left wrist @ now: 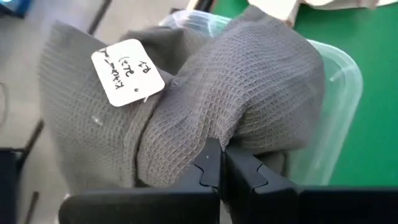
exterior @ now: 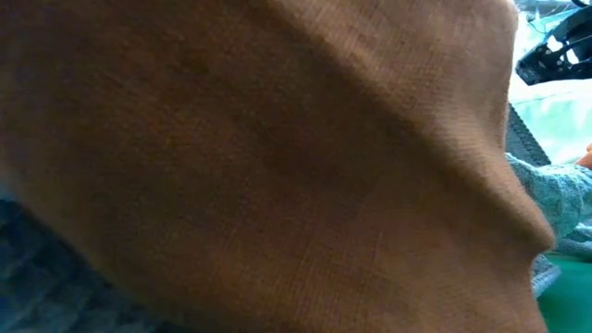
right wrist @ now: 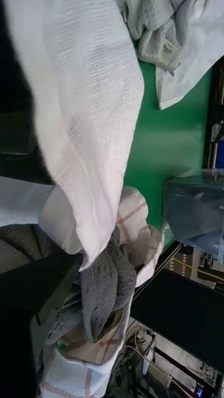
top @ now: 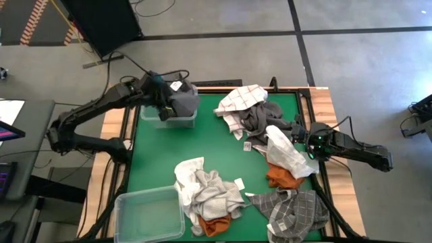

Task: Sort towels by color in basket
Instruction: Put the black towel into the top transparent bin

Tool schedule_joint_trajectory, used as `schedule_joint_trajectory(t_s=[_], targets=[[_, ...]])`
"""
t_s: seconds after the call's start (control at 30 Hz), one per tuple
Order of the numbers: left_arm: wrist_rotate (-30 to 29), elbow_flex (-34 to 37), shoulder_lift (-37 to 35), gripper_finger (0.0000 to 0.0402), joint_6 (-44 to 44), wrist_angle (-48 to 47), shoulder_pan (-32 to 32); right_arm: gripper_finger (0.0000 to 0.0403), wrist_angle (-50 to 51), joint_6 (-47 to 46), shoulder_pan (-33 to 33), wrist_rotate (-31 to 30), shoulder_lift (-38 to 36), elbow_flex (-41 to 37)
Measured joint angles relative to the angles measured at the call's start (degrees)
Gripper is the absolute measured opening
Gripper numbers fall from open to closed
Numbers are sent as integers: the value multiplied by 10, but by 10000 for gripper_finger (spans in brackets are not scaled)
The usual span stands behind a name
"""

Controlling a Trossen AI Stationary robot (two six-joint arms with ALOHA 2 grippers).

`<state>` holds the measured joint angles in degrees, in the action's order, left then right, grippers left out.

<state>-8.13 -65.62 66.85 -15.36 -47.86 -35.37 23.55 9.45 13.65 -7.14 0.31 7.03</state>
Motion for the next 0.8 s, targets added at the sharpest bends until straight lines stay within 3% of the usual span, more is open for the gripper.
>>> schedule_joint_trajectory(t_s=[0.23,0.47,0.8], targets=[[22,-2,56,0,-21,-68,-8,217,0,0,0,0,0,0],[49,-44,160,0,-15,-120,-8,217,0,0,0,0,0,0],[60,-115,224,0,30,-115,-9,217,0,0,0,0,0,0]])
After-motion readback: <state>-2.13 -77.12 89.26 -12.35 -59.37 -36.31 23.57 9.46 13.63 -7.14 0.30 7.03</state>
